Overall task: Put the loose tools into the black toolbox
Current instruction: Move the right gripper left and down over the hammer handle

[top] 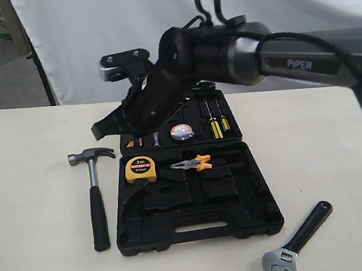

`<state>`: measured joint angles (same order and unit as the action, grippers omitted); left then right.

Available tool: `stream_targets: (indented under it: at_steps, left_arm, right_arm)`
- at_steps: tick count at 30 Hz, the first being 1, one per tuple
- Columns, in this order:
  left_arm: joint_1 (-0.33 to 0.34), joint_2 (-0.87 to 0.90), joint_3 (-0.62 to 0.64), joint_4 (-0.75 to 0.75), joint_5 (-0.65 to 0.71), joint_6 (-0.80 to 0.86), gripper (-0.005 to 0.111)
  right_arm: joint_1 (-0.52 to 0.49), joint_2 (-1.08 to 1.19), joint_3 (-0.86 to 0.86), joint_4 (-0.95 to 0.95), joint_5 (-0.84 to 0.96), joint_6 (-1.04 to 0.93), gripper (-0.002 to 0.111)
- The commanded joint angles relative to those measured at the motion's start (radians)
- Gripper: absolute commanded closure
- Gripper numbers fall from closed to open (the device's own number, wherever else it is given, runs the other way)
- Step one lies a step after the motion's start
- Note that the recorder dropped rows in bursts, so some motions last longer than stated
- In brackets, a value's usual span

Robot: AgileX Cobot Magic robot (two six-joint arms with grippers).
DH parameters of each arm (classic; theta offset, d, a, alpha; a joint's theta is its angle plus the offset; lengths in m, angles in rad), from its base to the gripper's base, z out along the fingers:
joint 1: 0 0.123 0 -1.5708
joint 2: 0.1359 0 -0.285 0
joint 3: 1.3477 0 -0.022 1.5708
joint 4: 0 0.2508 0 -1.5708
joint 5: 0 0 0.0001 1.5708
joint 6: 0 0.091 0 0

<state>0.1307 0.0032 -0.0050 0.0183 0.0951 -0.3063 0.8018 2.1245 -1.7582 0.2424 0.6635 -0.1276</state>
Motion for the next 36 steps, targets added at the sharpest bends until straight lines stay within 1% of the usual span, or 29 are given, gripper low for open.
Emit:
stream_targets:
  at_steps: [1,3,4,6,7,10,12,14,22,28,35,36]
  left_arm:
    - [0.025,-0.003,-0.003,0.004,-0.007,-0.005,0.106]
    - [0.025,-0.003,-0.003,0.004,-0.007,-0.005,0.106]
    - [0.025,-0.003,-0.003,0.004,-0.007,-0.005,0.106]
    - [0.025,-0.003,-0.003,0.004,-0.007,-0.005,0.106]
    - [0.025,-0.003,-0.003,0.004,-0.007,-0.005,0.106]
    - [0.025,-0.003,-0.003,0.004,-0.007,-0.005,0.106]
    - [0.025,-0.003,-0.003,0.004,-0.007,-0.005,0.106]
    - [0.025,-0.003,-0.003,0.004,-0.007,-0.005,0.106]
    - [0.025,-0.003,-0.003,0.004,-0.007,-0.005,0.106]
    - [0.025,-0.003,-0.003,0.004,-0.007,-0.005,0.106]
    - [0.025,-0.003,-0.003,0.004,-0.007,-0.005,0.106]
    - [0.025,-0.003,-0.003,0.004,-0.007,-0.005,0.106]
  right_arm:
    - [0.068,0.044,0.004,-0.017,-0.042,0.048,0.108]
    - [0.094,0.068,0.002,-0.042,-0.084,0.08,0.106]
    - [0.107,0.079,0.002,-0.057,-0.11,0.089,0.102]
    - [0.127,0.093,0.002,-0.068,-0.147,0.091,0.09]
    - [0.137,0.106,0.002,-0.068,-0.173,0.091,0.081]
    - [0.148,0.134,-0.019,-0.068,-0.189,0.079,0.06]
    - [0.15,0.158,-0.048,-0.068,-0.171,0.079,0.052]
    - [0.15,0.185,-0.074,-0.068,-0.167,0.079,0.046]
    - [0.159,0.308,-0.206,-0.073,-0.157,0.019,0.046]
    - [0.157,0.385,-0.284,-0.145,-0.135,0.022,0.046]
    - [0.154,0.408,-0.31,-0.158,-0.05,0.014,0.046]
    - [0.154,0.408,-0.31,-0.158,-0.041,0.014,0.047]
